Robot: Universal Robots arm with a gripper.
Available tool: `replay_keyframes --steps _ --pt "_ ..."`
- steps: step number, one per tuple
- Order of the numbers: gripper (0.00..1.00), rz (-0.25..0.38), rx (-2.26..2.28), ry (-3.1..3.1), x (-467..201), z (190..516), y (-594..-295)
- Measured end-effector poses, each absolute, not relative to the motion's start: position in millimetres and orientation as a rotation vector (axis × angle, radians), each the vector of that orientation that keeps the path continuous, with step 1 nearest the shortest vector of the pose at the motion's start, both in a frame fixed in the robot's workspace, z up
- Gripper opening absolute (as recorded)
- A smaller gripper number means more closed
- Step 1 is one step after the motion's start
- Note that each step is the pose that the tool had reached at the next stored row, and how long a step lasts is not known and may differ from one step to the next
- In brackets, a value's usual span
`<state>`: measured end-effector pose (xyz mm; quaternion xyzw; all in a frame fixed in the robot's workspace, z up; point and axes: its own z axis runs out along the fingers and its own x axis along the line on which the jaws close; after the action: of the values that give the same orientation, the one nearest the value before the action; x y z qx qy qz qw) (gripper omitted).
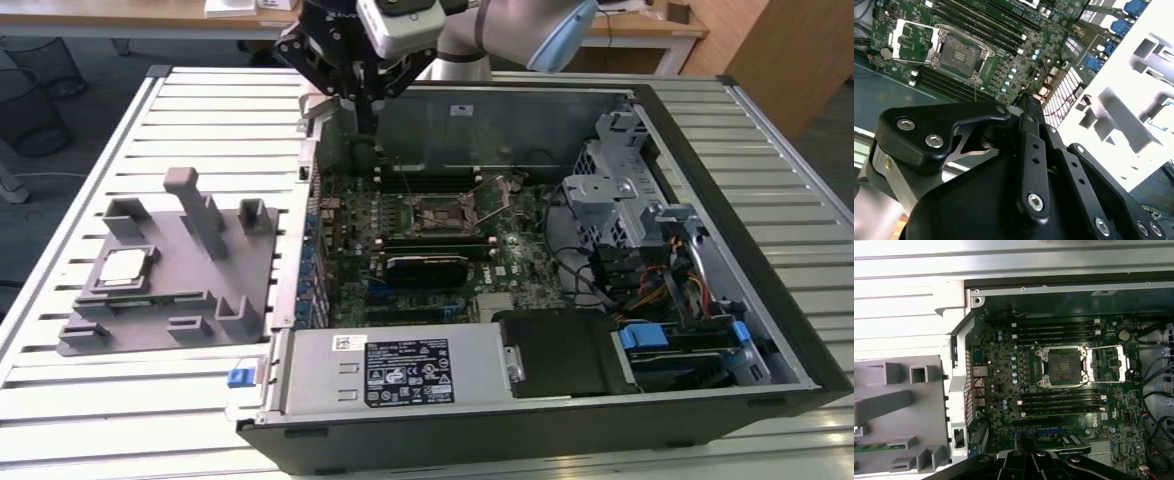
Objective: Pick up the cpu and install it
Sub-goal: 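Reach for the cpu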
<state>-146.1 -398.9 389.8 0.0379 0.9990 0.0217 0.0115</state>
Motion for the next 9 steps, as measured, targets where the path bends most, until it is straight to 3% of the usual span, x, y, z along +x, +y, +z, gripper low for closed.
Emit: replay_keyframes --steps 9 --pt "0.11 0.067 0.118 3.116 -153.5 389.3 -398.9"
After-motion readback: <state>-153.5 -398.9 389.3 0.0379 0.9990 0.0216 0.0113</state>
